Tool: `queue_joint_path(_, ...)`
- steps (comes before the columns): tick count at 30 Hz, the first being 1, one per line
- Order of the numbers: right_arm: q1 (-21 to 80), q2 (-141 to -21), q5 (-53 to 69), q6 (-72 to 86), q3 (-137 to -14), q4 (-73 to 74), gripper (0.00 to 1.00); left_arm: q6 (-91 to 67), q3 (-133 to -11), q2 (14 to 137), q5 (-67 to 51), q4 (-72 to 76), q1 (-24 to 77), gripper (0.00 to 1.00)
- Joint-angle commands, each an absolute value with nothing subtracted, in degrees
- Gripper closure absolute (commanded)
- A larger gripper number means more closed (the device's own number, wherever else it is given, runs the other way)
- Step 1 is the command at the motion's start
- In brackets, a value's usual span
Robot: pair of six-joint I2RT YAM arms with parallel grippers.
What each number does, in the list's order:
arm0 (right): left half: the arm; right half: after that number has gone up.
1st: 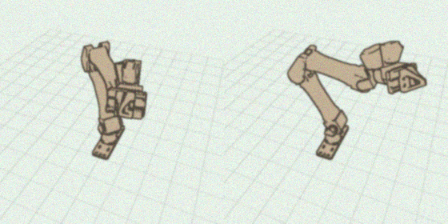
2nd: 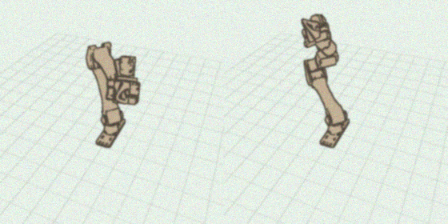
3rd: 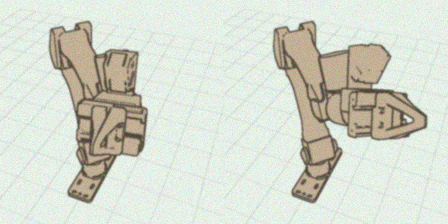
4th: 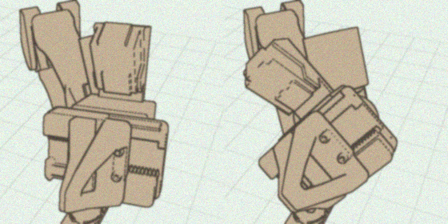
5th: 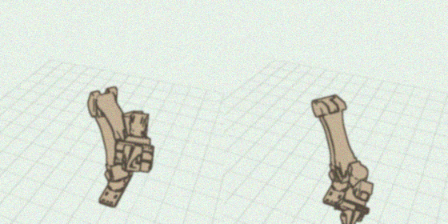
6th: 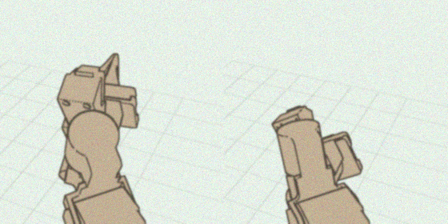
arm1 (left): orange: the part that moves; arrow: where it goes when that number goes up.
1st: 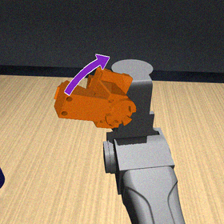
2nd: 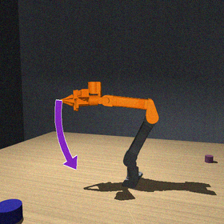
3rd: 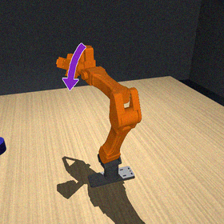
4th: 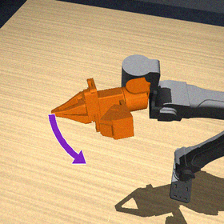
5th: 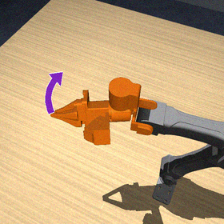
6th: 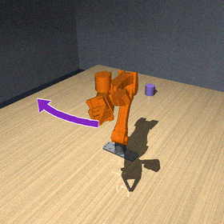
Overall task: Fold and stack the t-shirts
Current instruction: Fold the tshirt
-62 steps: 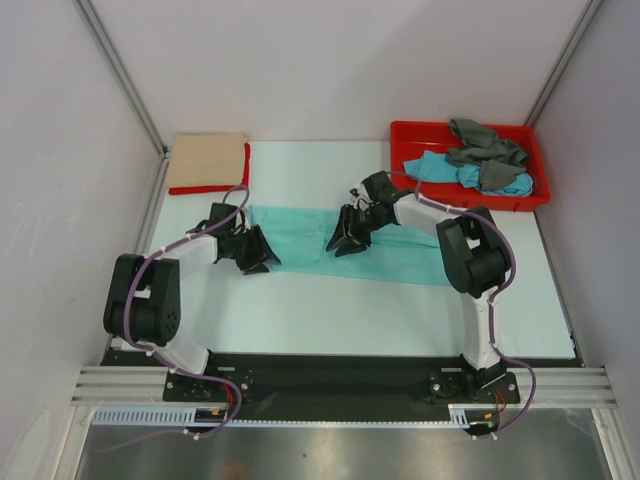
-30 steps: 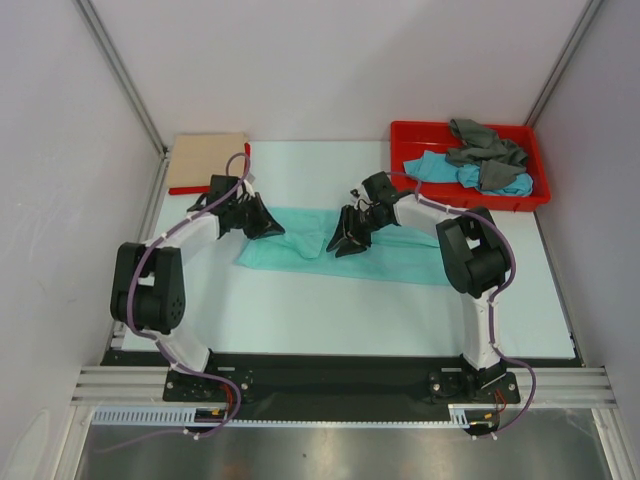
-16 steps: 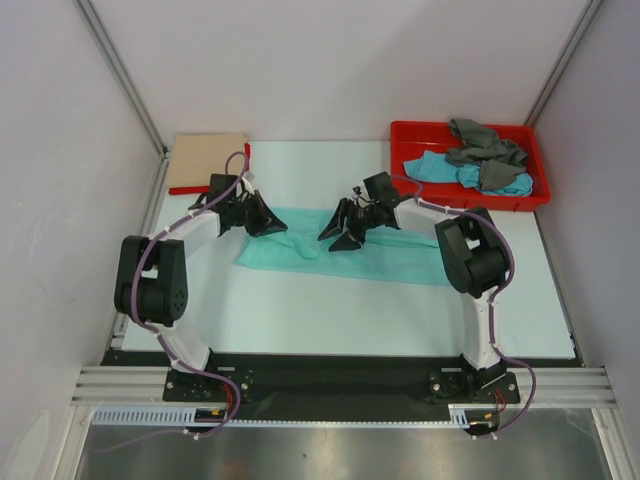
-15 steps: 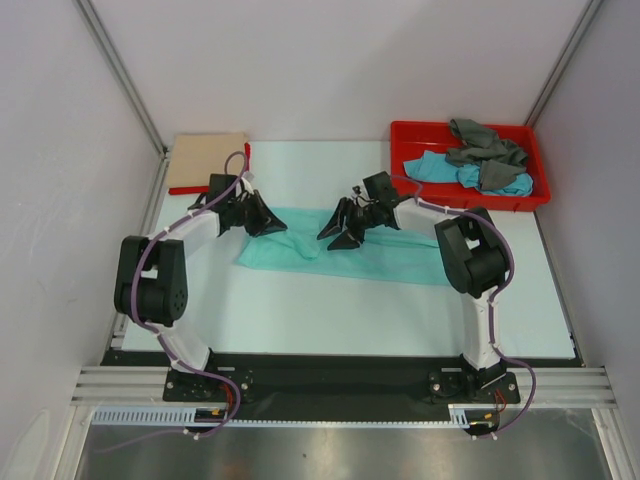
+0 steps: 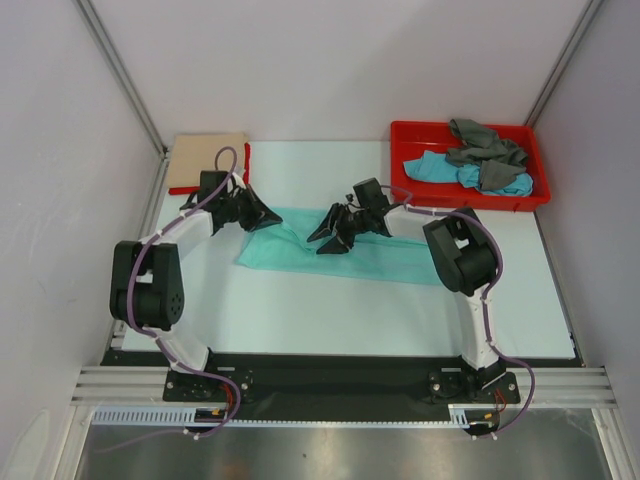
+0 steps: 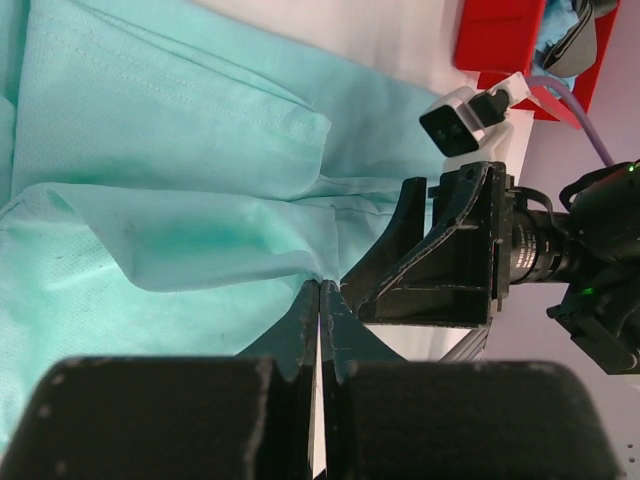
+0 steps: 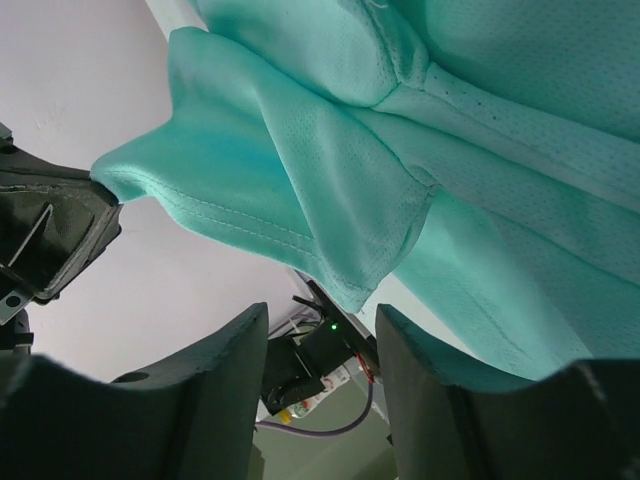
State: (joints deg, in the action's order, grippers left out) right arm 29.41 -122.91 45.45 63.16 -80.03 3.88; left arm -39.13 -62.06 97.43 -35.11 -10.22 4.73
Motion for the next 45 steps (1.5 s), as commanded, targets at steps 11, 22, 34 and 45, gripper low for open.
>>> queue_joint_path(11, 30.0, -125.1, 45.1, 70.9, -79.2, -4.7, 0.46, -40.8, -65.0, 95.4, -38.4, -7.0, 3.9, 1.0)
queue_joint_path(22, 30.1, -122.6, 44.6, 70.9, -76.4, -3.5, 0.47, -41.0, -66.0, 96.2, -39.4, -6.5, 2.5, 1.0)
queue_joint_path(34, 29.8, -126.4, 43.2, 76.0, -79.2, -9.3, 0.44, -41.5, -66.9, 98.1, -41.2, -5.7, 2.4, 1.0)
queue_joint_path(45, 28.0, -127.2, 43.9, 80.9, -78.2, -14.9, 0.75, -39.9, -68.3, 100.7, -41.6, -6.5, 2.4, 1.0)
